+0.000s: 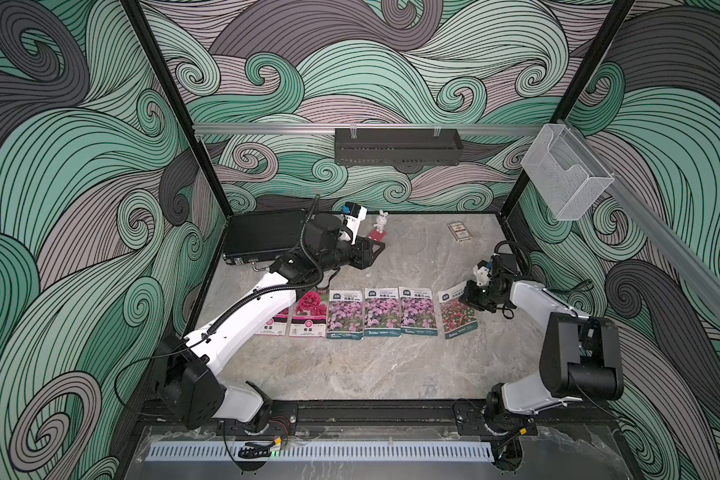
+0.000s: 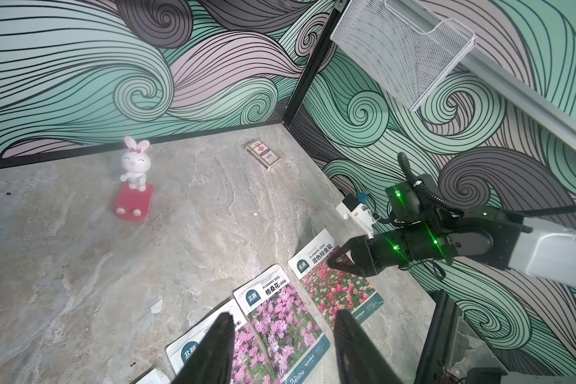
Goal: Arrange the seed packets in a row
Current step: Place the seed packet at the center of the board.
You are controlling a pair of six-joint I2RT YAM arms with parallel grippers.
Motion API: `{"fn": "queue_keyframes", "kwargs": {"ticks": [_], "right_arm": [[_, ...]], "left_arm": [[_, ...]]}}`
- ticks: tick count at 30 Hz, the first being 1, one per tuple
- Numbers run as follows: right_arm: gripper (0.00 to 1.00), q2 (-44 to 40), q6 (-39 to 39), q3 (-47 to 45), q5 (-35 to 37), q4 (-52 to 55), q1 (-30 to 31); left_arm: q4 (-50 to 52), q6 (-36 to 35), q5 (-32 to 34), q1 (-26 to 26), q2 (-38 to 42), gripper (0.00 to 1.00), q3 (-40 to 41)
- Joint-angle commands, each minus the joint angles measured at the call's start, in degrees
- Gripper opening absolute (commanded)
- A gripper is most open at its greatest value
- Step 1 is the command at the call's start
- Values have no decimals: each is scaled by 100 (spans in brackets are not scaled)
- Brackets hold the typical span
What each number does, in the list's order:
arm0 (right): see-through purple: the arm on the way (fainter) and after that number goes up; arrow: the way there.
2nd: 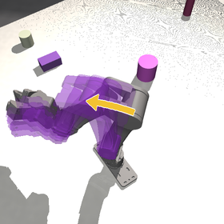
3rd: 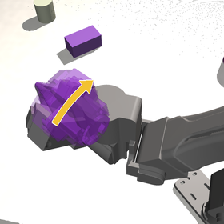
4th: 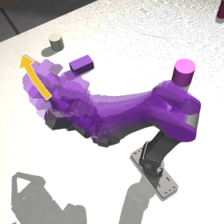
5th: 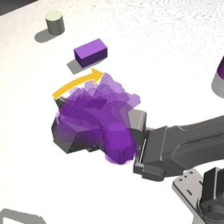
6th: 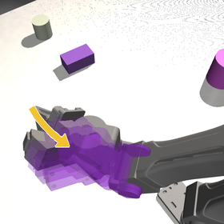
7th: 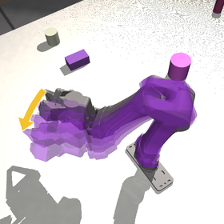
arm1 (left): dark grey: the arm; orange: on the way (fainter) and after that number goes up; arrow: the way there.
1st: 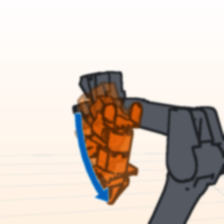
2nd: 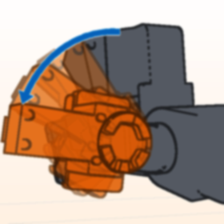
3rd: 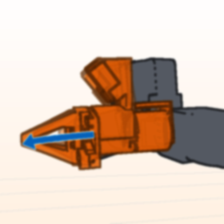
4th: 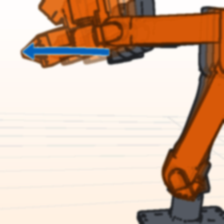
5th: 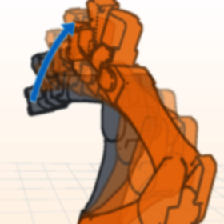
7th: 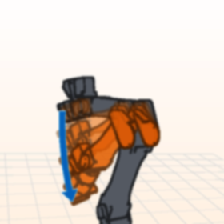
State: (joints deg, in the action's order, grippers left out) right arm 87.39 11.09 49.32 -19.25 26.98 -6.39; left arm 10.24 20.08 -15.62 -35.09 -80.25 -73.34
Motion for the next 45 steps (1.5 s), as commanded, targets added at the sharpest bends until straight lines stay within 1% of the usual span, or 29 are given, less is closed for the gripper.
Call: {"fn": "queue_keyframes", "kwargs": {"ticks": [1,2,3,4,6,9,10,11,12,18,21,24,25,27,31,32,35,36,37,40,43,45], "right_arm": [[25,110,-17,33,236,55,-9],[27,135,-28,65,252,66,-10],[31,144,-29,98,271,86,-6],[37,144,-27,125,263,103,-5],[44,103,-3,175,258,149,11],[57,-131,-30,283,499,341,15],[64,-254,-45,348,630,444,10],[76,-352,-69,410,719,537,13],[99,-459,-96,502,809,667,13],[100,-776,-26,850,853,1189,128],[100,-754,167,770,599,1239,306],[100,-787,659,519,347,1003,518],[100,-833,871,404,283,881,550],[100,-951,1257,162,213,614,631],[99,-1002,1618,-66,564,517,931],[99,-959,1636,-80,590,511,981],[86,-694,1741,-67,646,511,1067],[84,-619,1795,-59,738,526,1092],[77,-549,1829,-61,796,509,1111],[68,-331,1918,-37,942,498,1151],[67,-85,2001,11,1079,521,1166],[69,116,2002,101,1181,604,1175]], "left_arm": [[-161,2,59,-42,70,50,-25],[-158,3,59,-42,58,50,-16],[-154,-10,61,-42,51,50,-16],[-157,-8,59,-42,53,50,-17],[-160,-21,59,-50,37,50,-13],[-146,-36,43,-50,18,50,-27],[-152,-43,41,-50,18,50,-24],[-141,-47,48,-50,11,50,-31],[-137,-55,50,-50,9,50,-22],[-124,-52,41,-55,-86,50,-48],[-59,-56,80,-50,-88,50,-75],[-23,-37,105,-59,-88,49,-75],[-5,-38,119,-64,-254,49,-83],[47,-30,136,-85,-272,48,-86],[71,-30,181,-120,-280,46,-92],[60,-8,189,-128,-285,45,-93],[73,56,224,-152,-324,44,-75],[86,72,241,-156,-333,43,-60],[104,75,279,-165,-341,43,-41],[137,112,330,-190,-318,42,4],[131,152,413,-226,-290,42,48],[151,198,441,-260,-275,42,62]]}}
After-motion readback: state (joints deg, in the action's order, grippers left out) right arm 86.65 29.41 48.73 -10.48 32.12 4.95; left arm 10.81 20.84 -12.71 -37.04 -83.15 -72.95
